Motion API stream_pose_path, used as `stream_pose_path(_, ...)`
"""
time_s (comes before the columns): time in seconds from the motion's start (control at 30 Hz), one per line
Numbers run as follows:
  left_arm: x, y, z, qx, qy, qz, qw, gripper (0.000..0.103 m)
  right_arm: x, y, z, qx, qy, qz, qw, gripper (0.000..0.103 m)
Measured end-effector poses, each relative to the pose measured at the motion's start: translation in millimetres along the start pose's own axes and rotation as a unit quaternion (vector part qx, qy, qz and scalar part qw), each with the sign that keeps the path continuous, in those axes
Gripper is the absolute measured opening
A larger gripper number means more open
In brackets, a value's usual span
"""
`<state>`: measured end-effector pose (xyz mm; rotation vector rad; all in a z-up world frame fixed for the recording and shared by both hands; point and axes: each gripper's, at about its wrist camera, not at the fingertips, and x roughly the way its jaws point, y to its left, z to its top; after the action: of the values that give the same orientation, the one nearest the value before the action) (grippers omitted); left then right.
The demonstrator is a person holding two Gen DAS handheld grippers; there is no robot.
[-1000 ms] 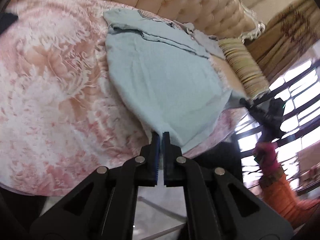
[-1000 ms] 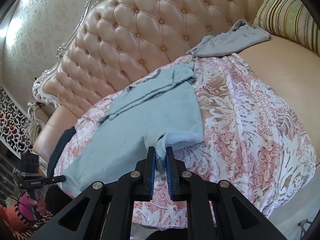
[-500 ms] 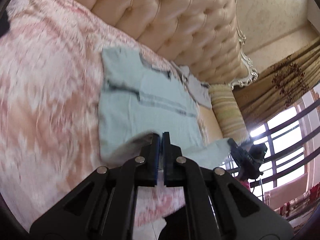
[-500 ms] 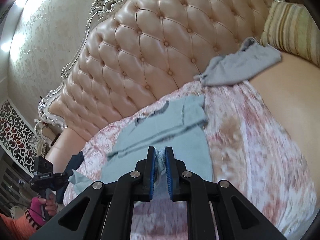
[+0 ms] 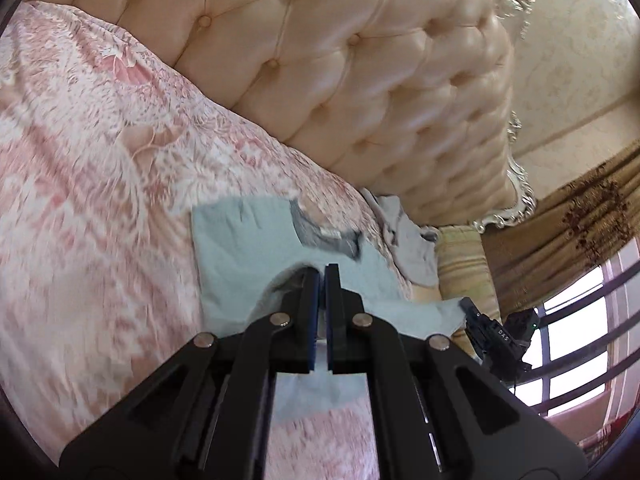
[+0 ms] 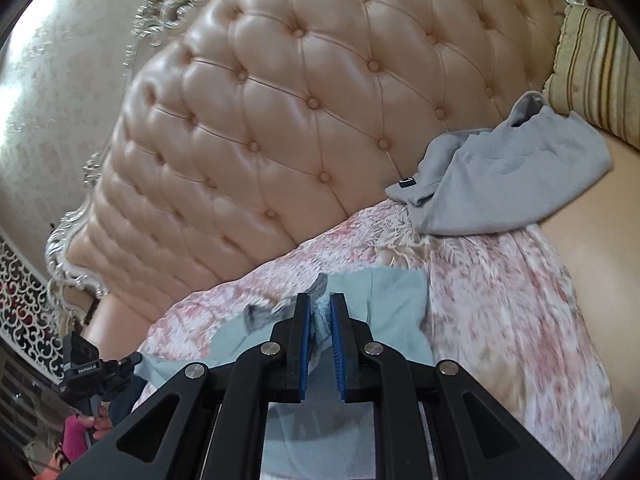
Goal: Fold clothes
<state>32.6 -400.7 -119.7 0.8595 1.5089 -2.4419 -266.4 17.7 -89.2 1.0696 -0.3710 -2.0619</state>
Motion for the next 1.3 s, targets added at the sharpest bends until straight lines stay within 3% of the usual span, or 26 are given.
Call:
stream_pose_path(0.33,50,30,42,-0.046,0.015,0.029,0.9984,0.003,77,-10,27,0.011,0.035,-0.05,0.998,0.013)
stream_pose_path(0.6,81,59,47,-0.071,0.041,0.061,0.9948,0.005,117,-42,24,0.052,0.071,-0.067,0.994,0.014)
stream_pose_path(0.63,84,62,46,-0.072,0.046,0.067,0.9942,0.005,124,-48,22,0.067,0.084,-0.065,0.992,0.037)
stream_pose_path(0.67,85,64,46,-0.07,0.049,0.069,0.994,0.006,128,-52,21,0.075,0.094,-0.073,0.99,0.08)
stream_pose_path(0.7,85,65,45,-0.067,0.051,0.069,0.994,0.009,131,-54,19,0.077,0.102,-0.082,0.988,0.1)
stream_pose_path(0.73,85,66,45,-0.061,0.052,0.073,0.9941,0.012,132,-55,18,0.072,0.104,-0.076,0.989,0.103)
stream_pose_path(0.77,83,66,45,-0.052,0.05,0.078,0.9943,0.032,132,-55,17,0.068,0.105,-0.071,0.99,0.103)
stream_pose_path(0.8,80,65,46,-0.043,0.045,0.084,0.9945,0.072,129,-55,18,0.062,0.103,-0.072,0.99,0.103)
stream_pose_path(0.83,77,65,46,-0.037,0.039,0.086,0.9949,0.091,126,-55,18,0.057,0.101,-0.072,0.991,0.103)
stream_pose_path(0.87,71,64,46,-0.03,0.028,0.085,0.9956,0.102,123,-54,18,0.053,0.099,-0.066,0.991,0.103)
stream_pose_path(0.97,50,58,47,-0.006,-0.007,0.082,0.9966,0.103,106,-49,21,0.035,0.08,-0.065,0.994,0.103)
stream_pose_path(1.1,19,31,39,0.069,-0.045,0.103,0.9913,0.103,72,-31,23,-0.003,0.041,-0.015,0.999,0.103)
stream_pose_path(1.2,9,-2,12,0.166,-0.037,0.116,0.9786,0.103,49,-5,12,-0.056,0.03,0.021,0.998,0.103)
stream_pose_path(1.3,17,-31,-19,0.26,-0.008,0.135,0.9561,0.103,38,18,-11,-0.122,0.033,0.037,0.991,0.103)
